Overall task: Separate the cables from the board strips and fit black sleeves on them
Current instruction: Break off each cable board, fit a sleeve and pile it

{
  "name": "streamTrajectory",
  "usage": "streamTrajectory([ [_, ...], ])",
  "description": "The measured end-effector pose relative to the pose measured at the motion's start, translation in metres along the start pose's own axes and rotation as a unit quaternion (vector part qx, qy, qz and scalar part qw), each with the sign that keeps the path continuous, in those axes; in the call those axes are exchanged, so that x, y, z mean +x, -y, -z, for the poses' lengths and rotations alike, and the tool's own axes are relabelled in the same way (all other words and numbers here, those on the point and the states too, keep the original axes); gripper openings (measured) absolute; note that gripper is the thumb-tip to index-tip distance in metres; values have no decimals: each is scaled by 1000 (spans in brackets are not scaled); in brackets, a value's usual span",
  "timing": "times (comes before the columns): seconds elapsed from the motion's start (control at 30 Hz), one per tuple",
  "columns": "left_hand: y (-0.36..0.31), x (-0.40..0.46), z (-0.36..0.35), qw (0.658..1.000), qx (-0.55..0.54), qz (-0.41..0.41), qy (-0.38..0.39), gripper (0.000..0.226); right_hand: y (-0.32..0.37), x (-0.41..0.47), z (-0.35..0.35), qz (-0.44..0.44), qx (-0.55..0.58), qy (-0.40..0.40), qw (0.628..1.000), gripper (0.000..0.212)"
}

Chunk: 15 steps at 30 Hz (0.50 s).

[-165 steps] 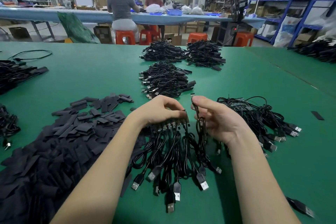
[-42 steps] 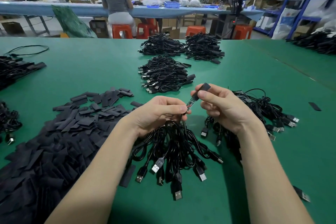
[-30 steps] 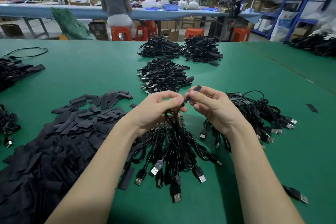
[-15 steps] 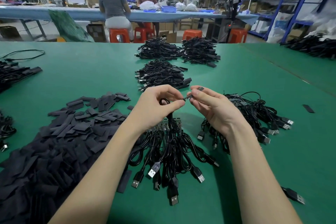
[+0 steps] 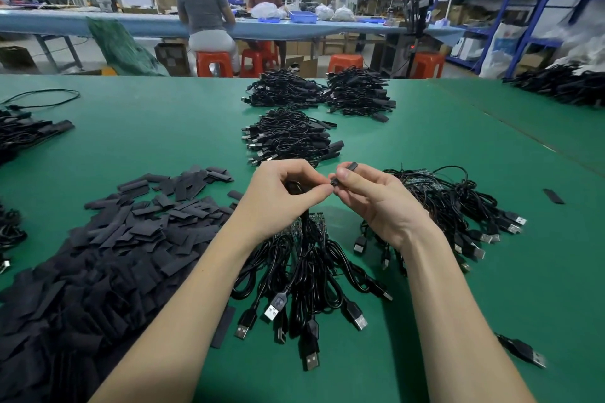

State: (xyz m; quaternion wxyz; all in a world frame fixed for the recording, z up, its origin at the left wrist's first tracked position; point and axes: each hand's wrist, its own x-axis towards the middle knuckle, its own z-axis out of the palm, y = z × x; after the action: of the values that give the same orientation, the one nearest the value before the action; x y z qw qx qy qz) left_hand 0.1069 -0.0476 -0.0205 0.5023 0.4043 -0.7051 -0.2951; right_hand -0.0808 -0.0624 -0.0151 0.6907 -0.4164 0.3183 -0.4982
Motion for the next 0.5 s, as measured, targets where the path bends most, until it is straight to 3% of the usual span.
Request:
streamTrajectory([
  [0.17, 1, 1, 0, 1000, -15, 0, -24, 10, -2, 2, -5, 3, -11, -11, 1000, 9],
  [0.3, 5, 1, -3, 998, -39, 6, -52, 14, -3, 4, -10, 65, -74, -52, 994, 31],
  [0.5, 15, 2, -6, 995, -66, 26, -70, 8, -8, 5, -16, 126, -32, -81, 988, 21],
])
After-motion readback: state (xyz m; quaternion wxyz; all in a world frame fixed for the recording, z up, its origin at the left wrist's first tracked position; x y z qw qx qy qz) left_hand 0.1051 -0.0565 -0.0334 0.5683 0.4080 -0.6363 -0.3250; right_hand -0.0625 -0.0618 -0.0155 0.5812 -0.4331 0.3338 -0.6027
